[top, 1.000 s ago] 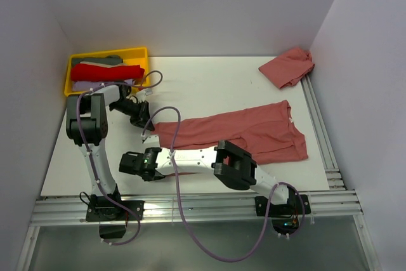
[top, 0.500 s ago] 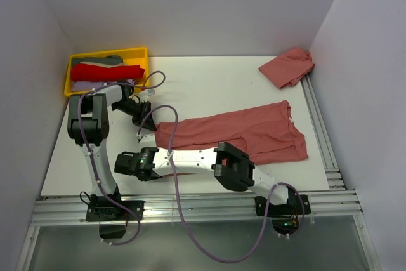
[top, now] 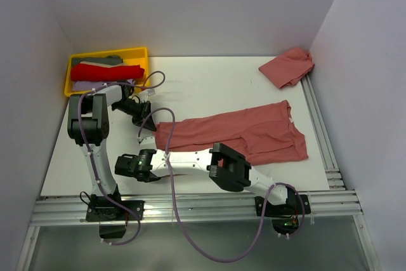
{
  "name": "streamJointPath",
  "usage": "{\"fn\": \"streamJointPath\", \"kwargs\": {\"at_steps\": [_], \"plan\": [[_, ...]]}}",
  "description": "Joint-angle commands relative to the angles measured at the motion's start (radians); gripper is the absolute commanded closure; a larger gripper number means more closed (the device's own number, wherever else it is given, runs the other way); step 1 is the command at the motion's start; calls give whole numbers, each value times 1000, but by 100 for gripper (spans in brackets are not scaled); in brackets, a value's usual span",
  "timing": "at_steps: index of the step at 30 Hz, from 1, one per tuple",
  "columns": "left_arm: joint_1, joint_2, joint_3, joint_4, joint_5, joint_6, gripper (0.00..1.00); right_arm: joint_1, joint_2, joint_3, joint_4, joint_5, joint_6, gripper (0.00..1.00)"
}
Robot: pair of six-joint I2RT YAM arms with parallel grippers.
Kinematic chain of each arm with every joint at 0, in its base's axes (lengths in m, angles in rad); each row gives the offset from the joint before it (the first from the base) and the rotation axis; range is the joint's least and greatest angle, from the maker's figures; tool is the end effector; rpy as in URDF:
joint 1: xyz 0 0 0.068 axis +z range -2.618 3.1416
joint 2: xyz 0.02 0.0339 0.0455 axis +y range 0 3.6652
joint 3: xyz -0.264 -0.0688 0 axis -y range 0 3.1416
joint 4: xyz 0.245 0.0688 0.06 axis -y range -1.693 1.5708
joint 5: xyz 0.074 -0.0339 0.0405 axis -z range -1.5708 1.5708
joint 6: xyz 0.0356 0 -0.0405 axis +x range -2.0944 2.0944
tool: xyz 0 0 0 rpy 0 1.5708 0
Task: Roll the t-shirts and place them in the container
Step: Roll the tshirt
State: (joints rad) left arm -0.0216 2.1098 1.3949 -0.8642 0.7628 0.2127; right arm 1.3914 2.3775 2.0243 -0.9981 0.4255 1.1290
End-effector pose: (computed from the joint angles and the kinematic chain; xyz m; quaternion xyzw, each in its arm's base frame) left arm 0.3784 -0.0328 0.1250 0.1069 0.9220 -0.3709 0.0317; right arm 0.1009 0.4740 0.1638 -0.1042 0.9662 0.0378 0.2326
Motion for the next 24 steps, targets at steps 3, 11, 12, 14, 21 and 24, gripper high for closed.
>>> {"fn": "streamJointPath", "kwargs": {"at_steps": [3, 11, 12, 14, 21, 24], "plan": [[-12, -42, 13, 30, -54, -12, 97, -2, -6, 7, -11, 21, 11, 87], [-40, -82, 59, 18, -138, -67, 100, -37, -175, -142, 153, 13, -27, 93], [-41, -83, 64, 13, -145, -70, 100, -40, -190, -166, 186, 13, -32, 93], [-52, -89, 72, 7, -171, -76, 100, -54, -230, -194, 217, 3, -41, 94], [-81, -89, 131, -32, -229, -113, 100, -91, -359, -369, 386, -28, -54, 94], [-90, -85, 167, -53, -244, -119, 100, -101, -388, -401, 411, -31, -57, 94]]}}
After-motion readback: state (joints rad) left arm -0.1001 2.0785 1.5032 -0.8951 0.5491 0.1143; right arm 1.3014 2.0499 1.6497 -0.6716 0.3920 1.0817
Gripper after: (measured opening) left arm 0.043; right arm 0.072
